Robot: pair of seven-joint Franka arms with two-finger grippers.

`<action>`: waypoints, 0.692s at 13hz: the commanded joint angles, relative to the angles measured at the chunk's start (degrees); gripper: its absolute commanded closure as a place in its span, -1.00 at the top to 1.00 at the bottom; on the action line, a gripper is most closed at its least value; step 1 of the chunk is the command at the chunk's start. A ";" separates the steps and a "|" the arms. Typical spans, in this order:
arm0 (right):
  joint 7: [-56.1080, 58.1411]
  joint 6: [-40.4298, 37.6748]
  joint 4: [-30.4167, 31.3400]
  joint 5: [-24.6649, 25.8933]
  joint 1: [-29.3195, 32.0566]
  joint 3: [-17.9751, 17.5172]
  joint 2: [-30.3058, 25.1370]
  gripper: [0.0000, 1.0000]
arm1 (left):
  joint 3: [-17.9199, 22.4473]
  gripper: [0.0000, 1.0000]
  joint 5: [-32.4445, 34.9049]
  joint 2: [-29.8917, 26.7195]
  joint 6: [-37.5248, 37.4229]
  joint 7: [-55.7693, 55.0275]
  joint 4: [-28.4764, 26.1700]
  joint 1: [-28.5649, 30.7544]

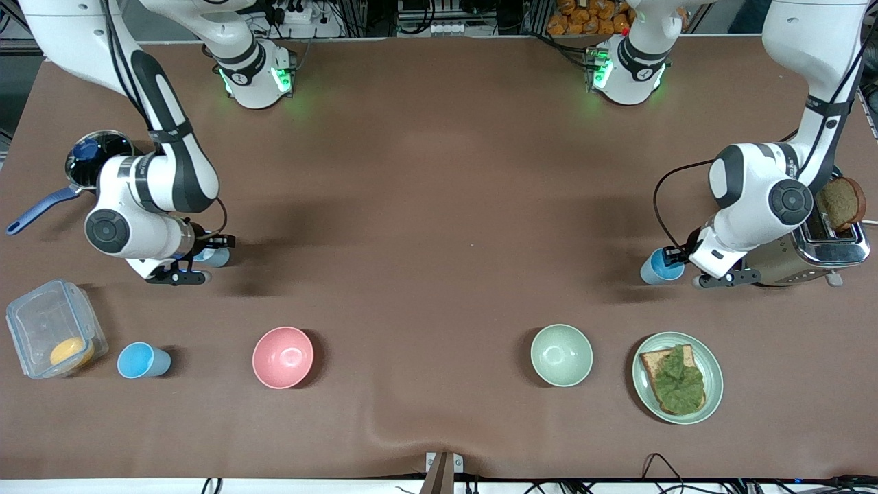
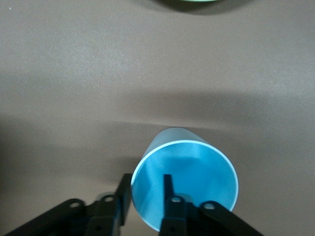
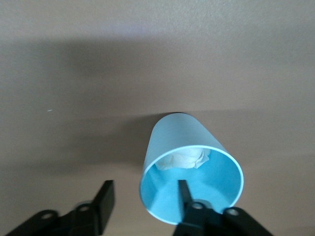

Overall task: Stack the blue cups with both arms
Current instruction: 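Grasp the blue cup with the right gripper while the left gripper grasps another, then place the cup mid-table with the right gripper while the left gripper carries another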

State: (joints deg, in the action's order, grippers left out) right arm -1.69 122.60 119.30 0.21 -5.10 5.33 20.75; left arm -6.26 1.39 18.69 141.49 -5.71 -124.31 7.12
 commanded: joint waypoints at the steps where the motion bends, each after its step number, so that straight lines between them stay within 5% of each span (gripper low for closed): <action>1: 0.11 -0.78 -0.38 -0.73 -0.25 -0.06 0.44 -1.00 | -0.59 -1.00 0.80 -0.23 0.27 1.05 1.43 0.70; 6: -0.68 -5.52 -3.98 -0.82 -1.65 -0.15 0.70 -1.00 | -3.13 -1.00 0.63 -8.48 -5.52 0.27 3.19 0.70; 9: -5.23 -10.69 -7.66 -4.84 -5.42 -0.15 0.79 -1.00 | -5.24 -1.00 0.37 -9.64 -15.25 -0.43 10.64 0.61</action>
State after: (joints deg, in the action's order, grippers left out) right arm -3.43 115.88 114.84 -1.77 -7.58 5.01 21.23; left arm -9.71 1.39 10.05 132.16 -5.63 -117.88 7.13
